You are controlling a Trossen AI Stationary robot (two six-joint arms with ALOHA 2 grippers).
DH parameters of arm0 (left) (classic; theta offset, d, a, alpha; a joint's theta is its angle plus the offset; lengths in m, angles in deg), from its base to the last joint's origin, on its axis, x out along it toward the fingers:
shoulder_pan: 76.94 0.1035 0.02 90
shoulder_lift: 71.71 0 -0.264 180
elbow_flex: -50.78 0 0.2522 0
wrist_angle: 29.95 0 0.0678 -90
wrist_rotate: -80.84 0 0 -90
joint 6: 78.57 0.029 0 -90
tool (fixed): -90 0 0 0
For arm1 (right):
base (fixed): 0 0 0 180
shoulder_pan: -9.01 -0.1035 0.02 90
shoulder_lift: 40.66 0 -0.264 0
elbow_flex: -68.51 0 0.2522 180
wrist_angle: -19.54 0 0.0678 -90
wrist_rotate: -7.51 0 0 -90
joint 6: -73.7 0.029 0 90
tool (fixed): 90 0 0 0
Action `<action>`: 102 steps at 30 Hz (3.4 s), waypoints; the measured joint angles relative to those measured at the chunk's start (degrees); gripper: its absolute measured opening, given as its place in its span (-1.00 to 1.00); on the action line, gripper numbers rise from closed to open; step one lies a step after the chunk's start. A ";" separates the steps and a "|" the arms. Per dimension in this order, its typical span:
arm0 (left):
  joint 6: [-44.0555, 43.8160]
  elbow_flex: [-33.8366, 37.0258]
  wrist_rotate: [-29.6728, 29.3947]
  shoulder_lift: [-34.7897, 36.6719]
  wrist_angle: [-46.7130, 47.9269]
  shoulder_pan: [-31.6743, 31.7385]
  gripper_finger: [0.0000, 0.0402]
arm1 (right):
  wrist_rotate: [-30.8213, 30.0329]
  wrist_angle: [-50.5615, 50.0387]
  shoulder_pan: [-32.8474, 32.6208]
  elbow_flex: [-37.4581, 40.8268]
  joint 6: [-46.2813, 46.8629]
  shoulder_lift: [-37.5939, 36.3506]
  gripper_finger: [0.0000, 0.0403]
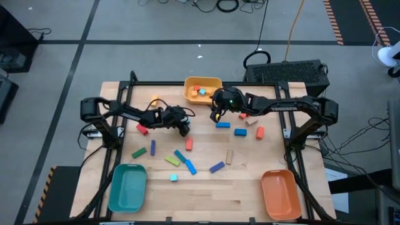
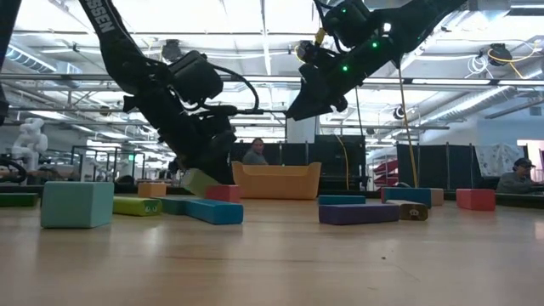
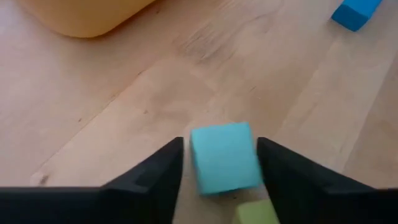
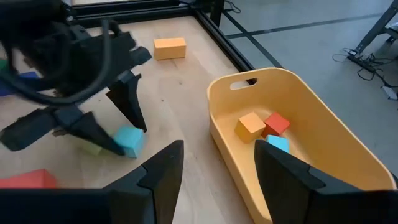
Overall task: Sort blocks by size
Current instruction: Put the top blue square block into the yellow bin
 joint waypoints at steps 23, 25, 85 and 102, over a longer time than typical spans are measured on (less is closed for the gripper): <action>3.08 -1.69 12.52 1.89 -5.00 1.95 -0.32 | 0.19 0.96 -5.65 3.59 -15.04 0.12 -0.10; 3.05 -1.70 18.76 2.01 -7.36 2.74 -0.32 | 0.46 0.65 -6.66 4.05 -19.94 0.13 -0.10; -0.97 -1.75 32.08 2.43 -23.41 7.65 0.07 | -7.73 20.58 -9.75 4.17 -45.32 12.50 -0.38; 1.72 -1.77 31.87 7.37 -23.02 11.17 0.08 | -9.01 20.53 -3.00 4.15 -34.92 11.67 -0.38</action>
